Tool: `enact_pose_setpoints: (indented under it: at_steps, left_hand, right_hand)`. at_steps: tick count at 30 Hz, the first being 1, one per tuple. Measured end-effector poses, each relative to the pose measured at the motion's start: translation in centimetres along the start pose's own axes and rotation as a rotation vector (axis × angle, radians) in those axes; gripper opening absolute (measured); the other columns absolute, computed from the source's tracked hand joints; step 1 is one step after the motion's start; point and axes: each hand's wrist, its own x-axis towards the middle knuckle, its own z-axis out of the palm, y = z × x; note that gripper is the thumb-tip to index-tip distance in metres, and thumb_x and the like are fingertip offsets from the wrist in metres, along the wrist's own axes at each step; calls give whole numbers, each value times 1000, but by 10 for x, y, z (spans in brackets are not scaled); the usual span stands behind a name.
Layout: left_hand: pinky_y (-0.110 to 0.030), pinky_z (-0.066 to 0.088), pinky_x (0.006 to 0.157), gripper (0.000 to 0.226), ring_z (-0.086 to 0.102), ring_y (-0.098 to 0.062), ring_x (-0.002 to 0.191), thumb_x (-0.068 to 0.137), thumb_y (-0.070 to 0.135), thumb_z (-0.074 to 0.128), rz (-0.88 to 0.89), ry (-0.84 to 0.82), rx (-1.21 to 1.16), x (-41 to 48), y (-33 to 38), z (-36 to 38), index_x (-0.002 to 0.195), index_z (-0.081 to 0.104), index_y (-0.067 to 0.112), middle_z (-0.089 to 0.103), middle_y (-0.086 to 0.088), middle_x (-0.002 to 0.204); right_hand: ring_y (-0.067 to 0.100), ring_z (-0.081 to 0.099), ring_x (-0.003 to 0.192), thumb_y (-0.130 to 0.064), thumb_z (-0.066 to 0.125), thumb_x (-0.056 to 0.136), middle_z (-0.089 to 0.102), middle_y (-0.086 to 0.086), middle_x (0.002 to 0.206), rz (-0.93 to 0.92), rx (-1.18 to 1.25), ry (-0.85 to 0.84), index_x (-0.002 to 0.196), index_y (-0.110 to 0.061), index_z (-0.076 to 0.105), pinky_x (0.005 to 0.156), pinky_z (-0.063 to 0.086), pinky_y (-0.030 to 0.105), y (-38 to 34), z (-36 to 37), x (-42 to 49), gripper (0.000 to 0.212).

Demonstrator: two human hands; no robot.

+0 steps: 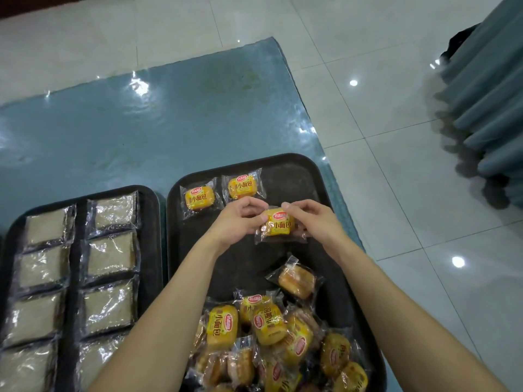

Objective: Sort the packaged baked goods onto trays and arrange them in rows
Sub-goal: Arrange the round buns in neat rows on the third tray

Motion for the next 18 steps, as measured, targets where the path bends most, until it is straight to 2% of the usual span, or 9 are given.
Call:
enact_pose_setpoints:
  at_steps: [3, 6, 9, 14, 18]
  left_hand:
    - [-42, 66, 96, 29, 77, -16, 115, 100, 17, 80, 12, -11, 31, 3, 1, 1, 126, 71, 26, 79, 4, 124]
    - [-36, 63, 99, 49, 75, -13, 118, 94, 16, 87, -5, -39, 26, 2, -1, 1, 136, 66, 29, 77, 5, 127]
    - [-37, 61, 102, 63, 78, -12, 110, 86, 10, 92, -32, -55, 124, 2, -5, 4, 139, 63, 29, 79, 3, 121]
    - [-38, 58, 105, 58, 78, -12, 108, 85, 11, 93, -63, 7, 196, 3, -10, 8, 136, 69, 23, 82, 4, 113]
    - [-39, 62, 101, 40, 83, -16, 98, 89, 3, 88, -93, 31, 49, 1, -12, 9, 125, 76, 14, 85, 0, 104]
  right_hand:
    - [21, 81, 96, -49, 87, 88, 82, -5, 97, -7, -149, -44, 97, -30, 86, 87, 68, 44, -4, -4, 9, 22]
    - [15, 81, 96, -37, 87, 92, 83, -4, 101, 23, -69, -36, 99, -25, 86, 87, 69, 44, -11, -6, 16, 14]
    - [13, 81, 95, -32, 82, 97, 83, -4, 101, 25, -37, -25, 102, -26, 86, 85, 69, 43, -14, -7, 21, 9]
    - [15, 81, 94, -29, 79, 100, 83, -3, 97, 42, -123, -62, 99, -26, 86, 86, 69, 42, -15, -6, 32, 7]
    - [15, 81, 94, -26, 77, 101, 83, -3, 95, 61, -170, -59, 98, -24, 85, 94, 66, 44, -14, -5, 39, 9]
